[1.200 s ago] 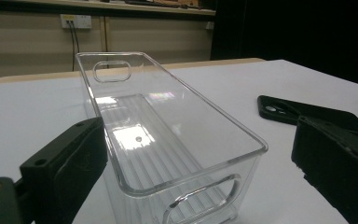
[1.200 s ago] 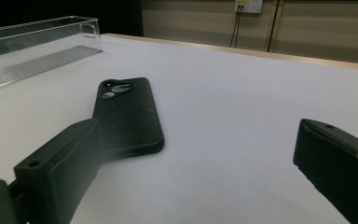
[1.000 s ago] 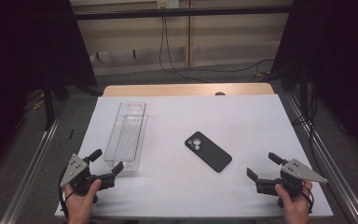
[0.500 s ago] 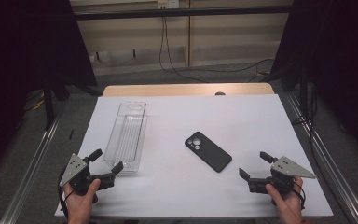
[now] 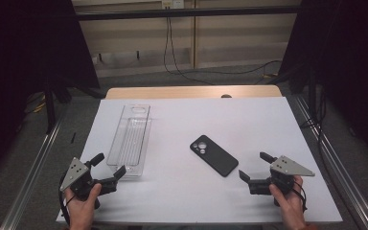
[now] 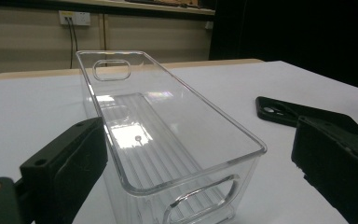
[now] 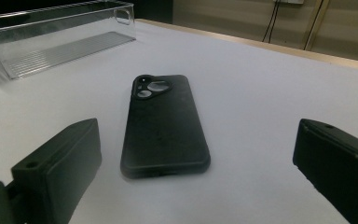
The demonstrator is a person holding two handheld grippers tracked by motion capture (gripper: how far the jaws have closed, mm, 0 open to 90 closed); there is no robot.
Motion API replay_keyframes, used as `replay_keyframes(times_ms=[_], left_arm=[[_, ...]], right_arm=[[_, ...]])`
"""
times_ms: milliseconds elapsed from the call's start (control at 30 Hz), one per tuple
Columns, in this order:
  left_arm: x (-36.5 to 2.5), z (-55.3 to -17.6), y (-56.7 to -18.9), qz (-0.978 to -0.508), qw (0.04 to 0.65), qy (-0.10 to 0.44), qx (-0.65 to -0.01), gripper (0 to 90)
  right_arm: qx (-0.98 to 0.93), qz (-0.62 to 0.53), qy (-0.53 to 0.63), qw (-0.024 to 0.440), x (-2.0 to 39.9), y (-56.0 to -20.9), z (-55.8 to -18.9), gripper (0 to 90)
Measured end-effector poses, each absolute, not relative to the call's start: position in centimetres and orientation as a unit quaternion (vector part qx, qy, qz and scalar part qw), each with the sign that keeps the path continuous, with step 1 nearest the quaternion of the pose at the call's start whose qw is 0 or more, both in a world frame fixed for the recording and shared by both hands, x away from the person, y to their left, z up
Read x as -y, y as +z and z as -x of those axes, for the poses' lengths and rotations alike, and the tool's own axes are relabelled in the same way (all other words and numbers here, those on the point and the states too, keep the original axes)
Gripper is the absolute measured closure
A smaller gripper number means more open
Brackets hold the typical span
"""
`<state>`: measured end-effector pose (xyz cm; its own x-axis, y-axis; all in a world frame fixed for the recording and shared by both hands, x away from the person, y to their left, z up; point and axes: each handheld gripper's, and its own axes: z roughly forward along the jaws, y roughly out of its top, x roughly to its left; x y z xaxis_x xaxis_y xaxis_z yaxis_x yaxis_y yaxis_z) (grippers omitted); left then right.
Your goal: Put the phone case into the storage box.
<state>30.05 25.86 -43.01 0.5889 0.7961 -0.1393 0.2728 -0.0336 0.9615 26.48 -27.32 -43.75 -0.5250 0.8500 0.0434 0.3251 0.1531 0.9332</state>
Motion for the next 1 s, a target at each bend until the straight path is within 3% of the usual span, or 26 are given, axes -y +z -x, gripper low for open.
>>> replay_keyframes(times_ms=[1000], left_arm=[[-25.9, -30.1, -43.0, -0.681, 0.575, 0.224, -0.394, 3.4]], right_arm=[[-0.723, -0.391, 0.508, 0.256, 23.7, -42.4, -32.0, 1.1]])
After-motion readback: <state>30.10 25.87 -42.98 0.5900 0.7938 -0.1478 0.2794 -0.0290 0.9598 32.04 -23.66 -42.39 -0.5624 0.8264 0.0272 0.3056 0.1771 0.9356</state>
